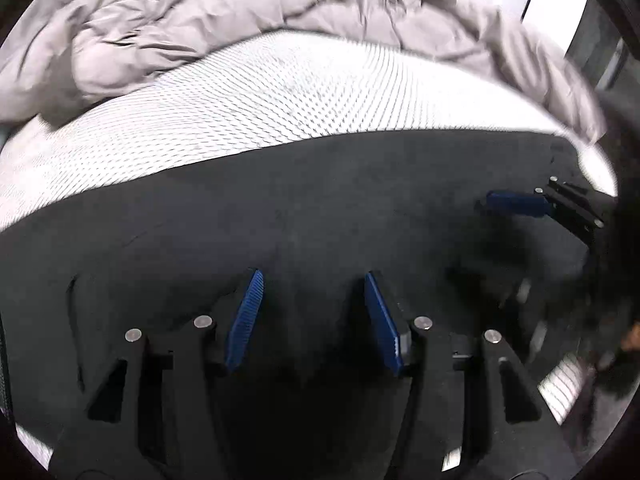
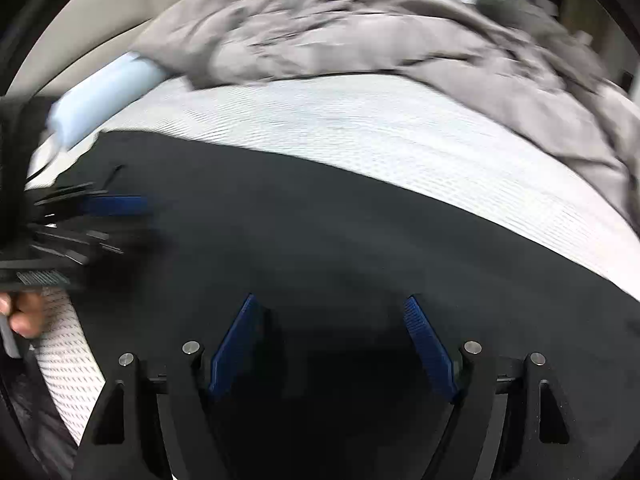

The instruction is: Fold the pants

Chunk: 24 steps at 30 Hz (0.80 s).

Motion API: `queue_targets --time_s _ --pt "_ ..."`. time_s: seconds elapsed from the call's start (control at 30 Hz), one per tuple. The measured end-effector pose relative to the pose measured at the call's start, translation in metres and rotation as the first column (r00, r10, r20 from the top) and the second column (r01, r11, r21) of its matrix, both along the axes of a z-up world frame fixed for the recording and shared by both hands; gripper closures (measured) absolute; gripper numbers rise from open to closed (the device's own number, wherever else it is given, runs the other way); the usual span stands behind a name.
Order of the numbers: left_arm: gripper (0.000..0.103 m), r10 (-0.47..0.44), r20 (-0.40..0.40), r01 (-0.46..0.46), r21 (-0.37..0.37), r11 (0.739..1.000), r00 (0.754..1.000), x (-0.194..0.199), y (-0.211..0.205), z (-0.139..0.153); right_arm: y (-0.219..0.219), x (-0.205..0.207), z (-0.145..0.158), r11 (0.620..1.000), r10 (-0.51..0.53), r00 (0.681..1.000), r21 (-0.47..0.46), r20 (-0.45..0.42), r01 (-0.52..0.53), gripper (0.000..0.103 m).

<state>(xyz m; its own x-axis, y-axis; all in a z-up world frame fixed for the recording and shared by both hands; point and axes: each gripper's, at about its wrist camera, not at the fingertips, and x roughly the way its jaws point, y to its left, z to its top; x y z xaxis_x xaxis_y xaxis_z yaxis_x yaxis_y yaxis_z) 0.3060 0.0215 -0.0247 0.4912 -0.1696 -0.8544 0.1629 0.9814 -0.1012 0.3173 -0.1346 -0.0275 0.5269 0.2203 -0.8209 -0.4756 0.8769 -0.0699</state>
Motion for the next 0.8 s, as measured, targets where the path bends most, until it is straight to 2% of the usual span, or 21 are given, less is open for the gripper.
queue_targets --time_s 0.07,0.1,0.17,0.2,0.23,0.27,0.3,0.33,0.37,0.4,0.47,0.53,0.6,0.63,0.73,0.8 --pt "0.053 0.004 -0.016 -0.003 0.050 0.999 1.000 0.008 -0.005 -0.009 0.013 0.007 -0.012 0.999 0.001 1.000 -0.054 -0.020 -0.002 0.025" --pt "0.053 0.003 -0.013 -0.002 0.035 0.999 1.000 0.009 -0.001 -0.009 0.013 0.006 -0.013 0.997 -0.006 1.000 -0.078 -0.009 0.005 0.025" --pt "0.053 0.029 -0.008 -0.028 0.024 0.999 1.000 0.006 0.016 -0.007 -0.012 0.017 -0.008 0.994 -0.073 0.997 -0.081 0.005 0.073 0.025" --pt "0.053 0.057 0.004 -0.057 0.050 0.997 0.998 0.004 0.027 -0.006 -0.023 0.019 -0.005 0.991 -0.103 0.995 -0.089 0.011 0.104 0.025" --pt "0.053 0.081 0.010 -0.082 0.075 0.994 0.997 0.005 0.037 -0.006 -0.039 0.020 -0.002 0.978 -0.160 0.986 -0.126 0.042 0.164 0.025" --pt "0.053 0.108 0.011 -0.108 0.103 0.989 0.994 0.003 0.046 -0.008 -0.059 0.024 -0.002 0.939 -0.252 0.962 -0.212 0.110 0.270 0.025" --pt "0.053 0.120 0.011 -0.120 0.101 0.988 0.993 0.003 0.056 -0.009 -0.070 0.027 -0.002 0.913 -0.299 0.943 -0.243 0.142 0.327 0.024" --pt "0.053 0.123 0.014 -0.124 0.079 0.989 0.992 0.002 0.062 -0.009 -0.089 0.029 -0.001 0.902 -0.356 0.924 -0.207 0.138 0.378 0.020" --pt "0.053 0.131 0.014 -0.132 0.073 0.989 0.991 0.001 0.066 -0.008 -0.099 0.031 0.000 0.907 -0.380 0.919 -0.152 0.103 0.392 0.019" --pt "0.053 0.137 0.015 -0.138 0.078 0.987 0.990 0.000 0.066 -0.006 -0.106 0.031 0.002 0.910 -0.391 0.917 -0.113 0.079 0.398 0.019" --pt "0.053 0.153 0.033 -0.154 0.043 0.987 0.988 -0.004 0.065 0.001 -0.100 0.028 0.009 0.913 -0.384 0.918 -0.105 0.098 0.393 0.024" --pt "0.053 0.158 0.057 -0.159 0.006 0.987 0.986 0.002 0.057 0.011 -0.087 0.017 0.019 0.945 -0.325 0.941 -0.010 0.091 0.327 0.027" --pt "0.053 0.152 0.067 -0.153 0.009 0.988 0.986 0.017 0.045 0.013 -0.063 0.021 0.022 0.960 -0.271 0.960 0.085 0.065 0.265 0.027" --pt "0.053 0.141 0.054 -0.142 0.008 0.990 0.989 0.029 0.038 0.011 -0.055 0.024 0.022 0.963 -0.257 0.964 0.102 0.062 0.250 0.027" --pt "0.052 0.080 -0.019 -0.080 -0.002 0.997 0.997 0.060 0.008 -0.005 -0.014 0.031 0.010 0.980 -0.178 0.984 0.093 0.021 0.175 0.027" --pt "0.050 0.089 -0.034 -0.088 0.044 0.995 0.995 0.068 -0.001 -0.015 -0.003 0.041 0.000 0.984 -0.170 0.985 0.052 0.009 0.170 0.027"
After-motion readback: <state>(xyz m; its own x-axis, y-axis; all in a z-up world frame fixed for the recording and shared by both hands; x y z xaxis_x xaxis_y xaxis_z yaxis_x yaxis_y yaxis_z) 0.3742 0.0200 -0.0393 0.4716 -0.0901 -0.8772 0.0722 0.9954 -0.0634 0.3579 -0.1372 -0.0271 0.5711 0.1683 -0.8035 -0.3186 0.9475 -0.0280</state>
